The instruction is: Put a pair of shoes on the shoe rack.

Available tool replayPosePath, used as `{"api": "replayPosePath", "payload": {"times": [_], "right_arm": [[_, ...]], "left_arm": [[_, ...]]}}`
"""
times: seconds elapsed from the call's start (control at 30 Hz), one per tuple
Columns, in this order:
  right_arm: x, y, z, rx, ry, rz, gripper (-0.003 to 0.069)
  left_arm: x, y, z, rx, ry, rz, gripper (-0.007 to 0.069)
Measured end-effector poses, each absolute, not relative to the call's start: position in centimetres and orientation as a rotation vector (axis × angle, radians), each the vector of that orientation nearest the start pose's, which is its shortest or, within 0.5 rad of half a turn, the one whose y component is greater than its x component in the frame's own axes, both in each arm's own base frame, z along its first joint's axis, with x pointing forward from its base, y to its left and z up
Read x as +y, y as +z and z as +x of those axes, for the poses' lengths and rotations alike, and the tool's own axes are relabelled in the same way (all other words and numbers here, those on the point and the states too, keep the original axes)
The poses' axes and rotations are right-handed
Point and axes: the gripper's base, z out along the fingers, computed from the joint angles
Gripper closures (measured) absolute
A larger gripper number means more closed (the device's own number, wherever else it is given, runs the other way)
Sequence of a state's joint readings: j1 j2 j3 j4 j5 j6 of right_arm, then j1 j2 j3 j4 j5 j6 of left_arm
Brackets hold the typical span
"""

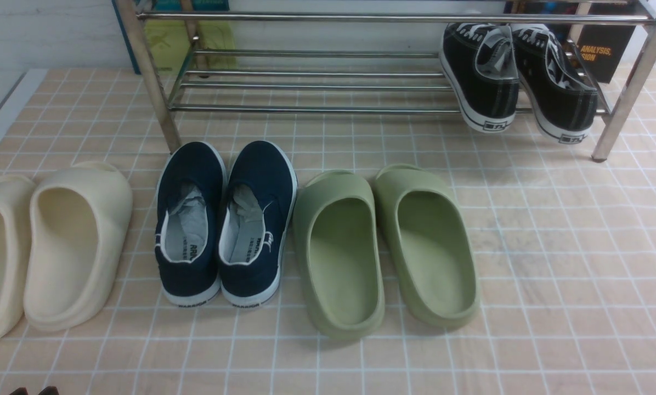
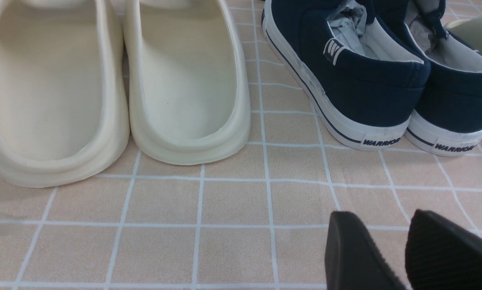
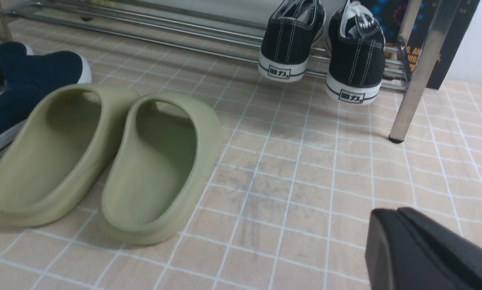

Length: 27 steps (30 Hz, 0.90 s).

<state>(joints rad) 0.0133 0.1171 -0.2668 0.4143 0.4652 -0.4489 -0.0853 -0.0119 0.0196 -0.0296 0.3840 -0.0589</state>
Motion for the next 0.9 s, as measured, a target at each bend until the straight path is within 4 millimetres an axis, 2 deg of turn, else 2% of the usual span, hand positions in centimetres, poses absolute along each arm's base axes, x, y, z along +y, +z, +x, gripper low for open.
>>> {"api": "replayPosePath", "payload": {"times": [0.27,0.47,0.57,0.77,0.9], "right_arm": [[1.8,25.2,4.9,1.795,0.122,-0.234,0.0651],[1.0,23.5,5.2,1.762,-0.03,-0.244,0.0662],[0.4,22.2,5.4,1.747,-0.069,-0.178,0.0673],[-0.1,18.3,5.6,1.787,0.071,0.095,0.0675],[-0.1,17.6,5.3,1.829,0.111,0.159,0.0675]], "left_arm": [[-0.5,17.3,5.2,1.877,-0.128,0.007,0.0385],[-0.5,17.3,5.2,1.877,-0.128,0.007,0.0385],[-0.5,17.3,5.2,1.877,-0.128,0.007,0.0385],[-0.5,17.3,5.2,1.877,-0.128,0.007,0.0385],[-0.5,17.3,5.2,1.877,-0.128,0.007,0.0385]]}}
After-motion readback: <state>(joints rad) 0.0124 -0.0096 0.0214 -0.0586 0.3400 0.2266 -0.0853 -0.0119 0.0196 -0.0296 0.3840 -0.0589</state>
